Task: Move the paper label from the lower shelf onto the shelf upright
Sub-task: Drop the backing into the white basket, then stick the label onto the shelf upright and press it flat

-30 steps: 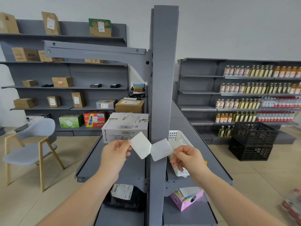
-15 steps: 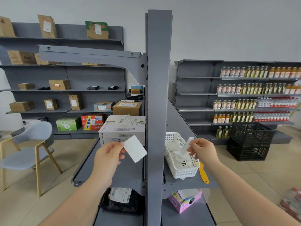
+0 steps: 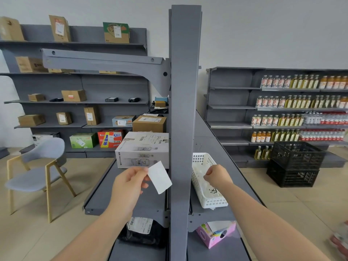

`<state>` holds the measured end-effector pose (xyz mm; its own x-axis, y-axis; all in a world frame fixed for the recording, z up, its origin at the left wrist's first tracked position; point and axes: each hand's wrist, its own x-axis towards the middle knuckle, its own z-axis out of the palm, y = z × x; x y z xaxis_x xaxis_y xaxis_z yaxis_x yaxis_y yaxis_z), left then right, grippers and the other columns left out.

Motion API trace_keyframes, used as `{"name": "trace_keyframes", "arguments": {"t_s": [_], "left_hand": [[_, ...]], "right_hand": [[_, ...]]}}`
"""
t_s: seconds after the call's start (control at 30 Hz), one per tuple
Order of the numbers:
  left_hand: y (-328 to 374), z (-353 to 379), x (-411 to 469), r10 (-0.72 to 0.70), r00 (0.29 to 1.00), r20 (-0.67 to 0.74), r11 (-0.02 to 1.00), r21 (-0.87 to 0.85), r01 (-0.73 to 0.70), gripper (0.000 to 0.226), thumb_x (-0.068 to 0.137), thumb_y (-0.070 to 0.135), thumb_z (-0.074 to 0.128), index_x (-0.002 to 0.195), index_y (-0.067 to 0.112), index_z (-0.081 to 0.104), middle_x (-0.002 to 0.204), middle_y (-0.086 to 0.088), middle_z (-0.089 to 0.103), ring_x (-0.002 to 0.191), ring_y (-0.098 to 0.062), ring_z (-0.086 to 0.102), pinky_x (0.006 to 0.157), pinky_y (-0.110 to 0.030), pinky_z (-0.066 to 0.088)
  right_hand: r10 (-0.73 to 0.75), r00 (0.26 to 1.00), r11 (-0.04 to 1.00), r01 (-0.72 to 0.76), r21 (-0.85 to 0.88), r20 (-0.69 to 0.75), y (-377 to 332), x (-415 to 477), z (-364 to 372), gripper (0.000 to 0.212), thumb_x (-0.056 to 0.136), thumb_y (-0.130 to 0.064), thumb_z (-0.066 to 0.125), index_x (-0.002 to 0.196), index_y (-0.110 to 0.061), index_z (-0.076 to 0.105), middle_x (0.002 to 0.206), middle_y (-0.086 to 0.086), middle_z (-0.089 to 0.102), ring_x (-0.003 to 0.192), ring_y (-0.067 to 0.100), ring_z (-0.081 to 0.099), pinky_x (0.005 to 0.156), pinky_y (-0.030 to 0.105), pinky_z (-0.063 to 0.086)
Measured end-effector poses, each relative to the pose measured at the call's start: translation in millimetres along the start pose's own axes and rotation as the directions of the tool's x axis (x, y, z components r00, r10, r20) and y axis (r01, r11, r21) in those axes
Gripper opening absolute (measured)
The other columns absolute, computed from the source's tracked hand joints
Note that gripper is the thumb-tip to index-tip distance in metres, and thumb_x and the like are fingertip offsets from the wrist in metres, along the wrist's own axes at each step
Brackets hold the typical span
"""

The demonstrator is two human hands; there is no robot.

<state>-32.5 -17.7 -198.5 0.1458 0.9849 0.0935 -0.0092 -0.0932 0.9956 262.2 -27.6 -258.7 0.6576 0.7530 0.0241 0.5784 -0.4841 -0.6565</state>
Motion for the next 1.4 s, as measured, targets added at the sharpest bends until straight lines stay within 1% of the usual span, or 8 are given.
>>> {"name": "trace_keyframes", "arguments": {"t_s": [0.1,0.23,0.37,0.47,0.57,0.7,1.03,1.4], "left_hand": [[-1,2,-1,-0.002,1.000,0.004,1.000,0.008,0.002,0.014,0.090,0.017,0.060,0.085,0.015,0.073,0.065,0.006,0.071,0.063,-0.016,0.058,0.061,-0.029,0.045],[0,5,-2,-0.008,1.000,0.017,1.000,0.001,0.008,0.014,0.090,0.017,0.060,0.085,0.013,0.072,0.065,0.005,0.071,0.062,-0.016,0.057,0.061,-0.029,0.045],[2,7,-3,-0.015,0.999,0.036,1.000,-0.012,0.016,0.013,0.088,0.016,0.062,0.083,0.010,0.073,0.064,0.003,0.071,0.061,-0.016,0.057,0.060,-0.029,0.044],[2,14,-8,-0.022,0.997,0.078,1.000,0.006,0.021,0.016,0.087,0.017,0.063,0.077,0.009,0.073,0.061,0.002,0.072,0.058,-0.015,0.057,0.061,-0.029,0.044],[-1,24,-12,0.006,0.993,0.114,0.999,0.037,-0.010,0.025,0.086,0.020,0.065,0.066,0.006,0.071,0.059,0.000,0.070,0.055,-0.014,0.056,0.061,-0.028,0.044],[-4,33,-17,0.050,0.988,0.145,0.997,0.050,-0.057,0.031,0.083,0.018,0.068,0.053,0.009,0.063,0.053,0.000,0.061,0.055,-0.013,0.054,0.057,-0.030,0.044],[0,45,-22,0.070,0.971,0.228,0.991,0.096,-0.094,0.029,0.080,0.024,0.070,0.057,0.011,0.059,0.055,-0.004,0.055,0.048,-0.007,0.046,0.052,-0.020,0.038],[5,51,-22,0.089,0.971,0.220,0.989,0.099,-0.113,0.033,0.078,0.028,0.074,0.072,-0.003,0.065,0.051,-0.002,0.050,0.045,-0.008,0.043,0.047,-0.015,0.038]], "right_hand": [[0.007,0.999,0.999,-0.005,0.050,-0.045,4,2,0,0.019,0.081,-0.015,0.064,0.087,0.003,0.067,0.067,0.006,0.060,0.055,0.024,0.053,0.056,0.028,0.047],[-0.024,0.988,0.998,0.034,0.057,-0.155,-1,-12,-12,0.016,0.087,-0.029,0.062,0.093,-0.014,0.067,0.086,0.003,0.065,0.057,0.019,0.060,0.053,0.026,0.048],[-0.005,0.942,0.847,0.182,0.499,-0.335,-24,-50,-28,0.019,0.093,-0.026,0.051,0.106,-0.020,0.064,0.084,0.006,0.066,0.066,0.021,0.060,0.058,0.030,0.050],[-0.233,0.857,0.689,0.479,0.544,-0.460,-48,-107,-31,0.010,0.089,-0.017,0.060,0.090,-0.026,0.064,0.078,0.005,0.064,0.065,0.011,0.054,0.061,0.024,0.044],[-0.532,0.751,0.675,0.655,0.340,-0.391,-62,-156,-20,0.012,0.079,-0.031,0.068,0.090,-0.031,0.063,0.081,-0.011,0.062,0.079,0.009,0.057,0.069,0.015,0.043],[-0.604,0.779,0.781,0.620,0.068,-0.170,-66,-174,-1,0.050,0.068,-0.060,0.063,0.106,-0.028,0.059,0.103,-0.019,0.058,0.101,0.001,0.052,0.086,0.015,0.043],[-0.376,0.919,0.793,0.384,0.473,-0.115,-63,-167,1,0.001,0.080,-0.027,0.073,0.079,-0.027,0.073,0.079,-0.016,0.074,0.078,0.002,0.068,0.072,0.014,0.050],[-0.335,0.929,0.830,0.370,0.416,-0.159,-68,-161,-7,0.008,0.080,-0.030,0.070,0.074,-0.025,0.072,0.070,-0.012,0.072,0.069,0.000,0.067,0.063,0.016,0.052]]}}
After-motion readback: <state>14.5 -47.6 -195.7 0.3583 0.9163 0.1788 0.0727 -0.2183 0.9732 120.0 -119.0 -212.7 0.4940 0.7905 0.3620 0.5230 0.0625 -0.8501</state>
